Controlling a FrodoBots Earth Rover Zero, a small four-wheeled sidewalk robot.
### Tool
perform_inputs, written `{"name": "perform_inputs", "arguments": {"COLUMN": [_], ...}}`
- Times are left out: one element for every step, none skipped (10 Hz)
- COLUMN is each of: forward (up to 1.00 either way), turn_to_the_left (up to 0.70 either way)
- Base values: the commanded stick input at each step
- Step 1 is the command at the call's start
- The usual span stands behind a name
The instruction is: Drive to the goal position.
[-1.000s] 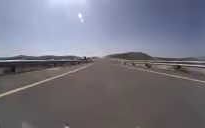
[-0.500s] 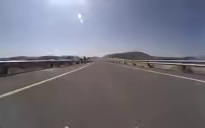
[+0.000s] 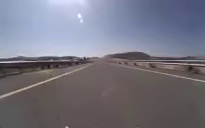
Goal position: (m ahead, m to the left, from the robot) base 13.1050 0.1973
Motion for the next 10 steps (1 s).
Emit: {"name": "perform_inputs", "arguments": {"forward": [1.0, 1.0, 1.0, 1.0, 1.0, 1.0, 1.0, 1.0, 1.0, 1.0], "turn_to_the_left": [0.0, 0.0, 0.0, 0.0, 0.0, 0.0, 0.0, 0.0, 0.0, 0.0]}}
